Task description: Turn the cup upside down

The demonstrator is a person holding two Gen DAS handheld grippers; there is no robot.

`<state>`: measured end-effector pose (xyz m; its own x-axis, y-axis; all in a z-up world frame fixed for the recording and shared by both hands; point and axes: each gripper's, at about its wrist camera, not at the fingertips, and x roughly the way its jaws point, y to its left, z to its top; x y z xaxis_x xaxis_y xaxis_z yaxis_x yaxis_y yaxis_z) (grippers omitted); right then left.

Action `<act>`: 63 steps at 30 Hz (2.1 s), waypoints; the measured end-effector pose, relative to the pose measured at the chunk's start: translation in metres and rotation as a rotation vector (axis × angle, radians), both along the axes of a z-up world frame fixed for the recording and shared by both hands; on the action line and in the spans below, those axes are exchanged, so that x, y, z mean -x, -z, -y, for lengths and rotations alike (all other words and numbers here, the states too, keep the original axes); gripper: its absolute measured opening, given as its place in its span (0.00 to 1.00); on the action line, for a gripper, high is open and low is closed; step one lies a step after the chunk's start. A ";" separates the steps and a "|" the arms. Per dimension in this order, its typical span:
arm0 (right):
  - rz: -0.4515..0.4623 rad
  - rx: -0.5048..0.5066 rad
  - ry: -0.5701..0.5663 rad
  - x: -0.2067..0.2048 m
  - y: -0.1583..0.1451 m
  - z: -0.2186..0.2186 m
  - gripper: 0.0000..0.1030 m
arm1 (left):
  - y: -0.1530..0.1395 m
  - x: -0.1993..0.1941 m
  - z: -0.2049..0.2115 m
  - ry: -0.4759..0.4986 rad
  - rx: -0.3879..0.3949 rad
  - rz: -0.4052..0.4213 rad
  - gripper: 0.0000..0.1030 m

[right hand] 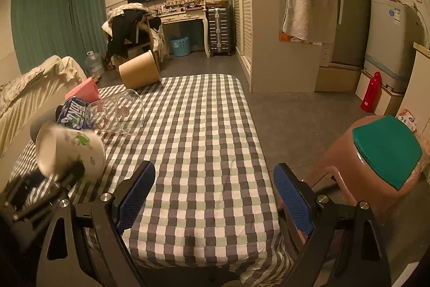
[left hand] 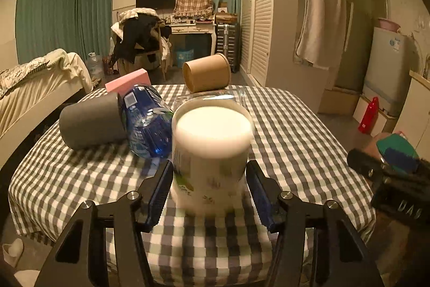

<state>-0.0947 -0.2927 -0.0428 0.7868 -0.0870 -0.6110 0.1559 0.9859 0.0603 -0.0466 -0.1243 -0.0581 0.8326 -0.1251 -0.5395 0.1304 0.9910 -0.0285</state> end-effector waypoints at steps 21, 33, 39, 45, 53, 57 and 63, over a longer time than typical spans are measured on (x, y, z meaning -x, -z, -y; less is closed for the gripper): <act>-0.028 0.021 -0.011 -0.004 0.004 -0.007 0.87 | 0.007 -0.010 -0.003 0.001 0.001 -0.034 0.80; -0.031 0.022 -0.009 -0.006 0.006 -0.007 0.87 | 0.005 -0.044 0.018 0.046 0.004 0.003 0.61; -0.041 0.031 0.003 -0.008 0.007 -0.008 0.87 | 0.016 -0.060 0.030 0.050 -0.014 0.002 0.60; -0.043 0.032 0.007 -0.009 0.006 -0.008 0.87 | 0.016 -0.060 0.028 0.066 -0.018 -0.004 0.62; -0.029 0.032 0.002 -0.007 0.004 -0.008 0.87 | 0.007 -0.053 0.012 0.051 -0.005 0.006 0.77; -0.021 0.028 0.006 -0.005 0.003 -0.007 0.87 | -0.007 -0.050 0.007 0.057 0.005 0.030 0.77; -0.011 0.028 0.006 -0.004 0.002 -0.006 0.87 | -0.035 -0.041 -0.001 0.068 0.025 0.074 0.77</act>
<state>-0.0911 -0.2868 -0.0443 0.7793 -0.1088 -0.6171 0.1626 0.9862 0.0314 -0.0054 -0.1231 -0.0231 0.8591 -0.1950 -0.4731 0.1996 0.9790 -0.0409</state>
